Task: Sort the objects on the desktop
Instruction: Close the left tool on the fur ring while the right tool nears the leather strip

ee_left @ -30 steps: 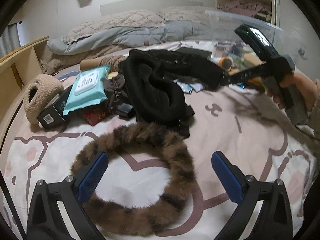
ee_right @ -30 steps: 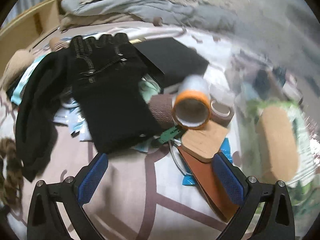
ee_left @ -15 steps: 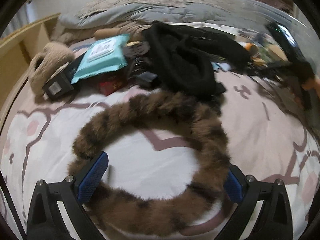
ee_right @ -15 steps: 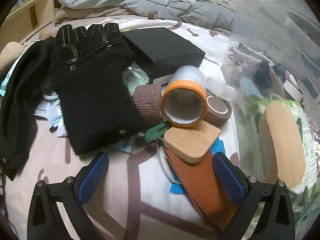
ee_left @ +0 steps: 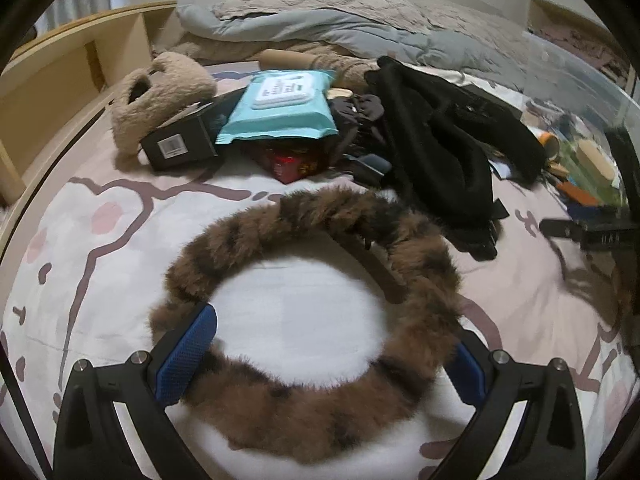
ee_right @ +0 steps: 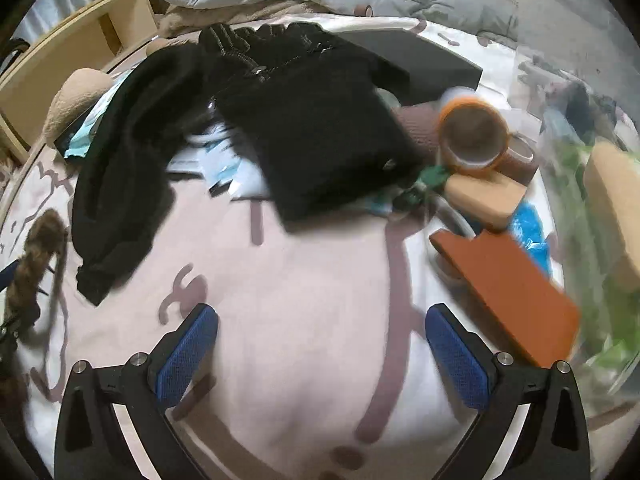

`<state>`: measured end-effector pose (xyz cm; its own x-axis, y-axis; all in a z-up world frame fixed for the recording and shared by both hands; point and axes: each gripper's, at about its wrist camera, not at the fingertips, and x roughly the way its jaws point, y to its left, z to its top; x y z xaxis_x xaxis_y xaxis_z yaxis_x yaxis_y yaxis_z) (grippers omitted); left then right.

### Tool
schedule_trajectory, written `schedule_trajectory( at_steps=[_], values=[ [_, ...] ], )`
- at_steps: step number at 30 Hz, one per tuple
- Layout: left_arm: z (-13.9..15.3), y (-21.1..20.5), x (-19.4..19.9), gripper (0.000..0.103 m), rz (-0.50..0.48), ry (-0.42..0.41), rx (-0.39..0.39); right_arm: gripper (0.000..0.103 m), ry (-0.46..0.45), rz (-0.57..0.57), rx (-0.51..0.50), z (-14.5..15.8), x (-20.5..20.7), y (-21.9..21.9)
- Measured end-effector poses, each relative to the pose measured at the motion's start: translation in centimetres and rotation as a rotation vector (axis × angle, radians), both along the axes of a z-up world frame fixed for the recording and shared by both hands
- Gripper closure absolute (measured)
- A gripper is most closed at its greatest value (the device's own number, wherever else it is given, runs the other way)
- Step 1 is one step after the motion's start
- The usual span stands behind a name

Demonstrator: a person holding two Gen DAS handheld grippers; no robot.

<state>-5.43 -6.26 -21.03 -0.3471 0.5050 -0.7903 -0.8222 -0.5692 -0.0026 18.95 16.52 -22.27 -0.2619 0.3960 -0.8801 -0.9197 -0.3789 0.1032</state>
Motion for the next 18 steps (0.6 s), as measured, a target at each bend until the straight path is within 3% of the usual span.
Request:
schedule_trajectory(
  at_steps=[4,9,18],
  values=[
    [1.1,-0.5,0.5,0.000,-0.032,0.011,0.043,0.000,0.019,-0.012,0.016,0.9,0.5,-0.5],
    [2.6,0.0,1.4,0.000,-0.100,0.043,0.085,0.000,-0.076,-0.099,0.145,3.1,1.6,0.0],
    [2.8,3.7,2.1,0.000,-0.191,0.072,0.079,0.000,-0.147,-0.149,0.130,1.5,3.3,3.6]
  ],
)
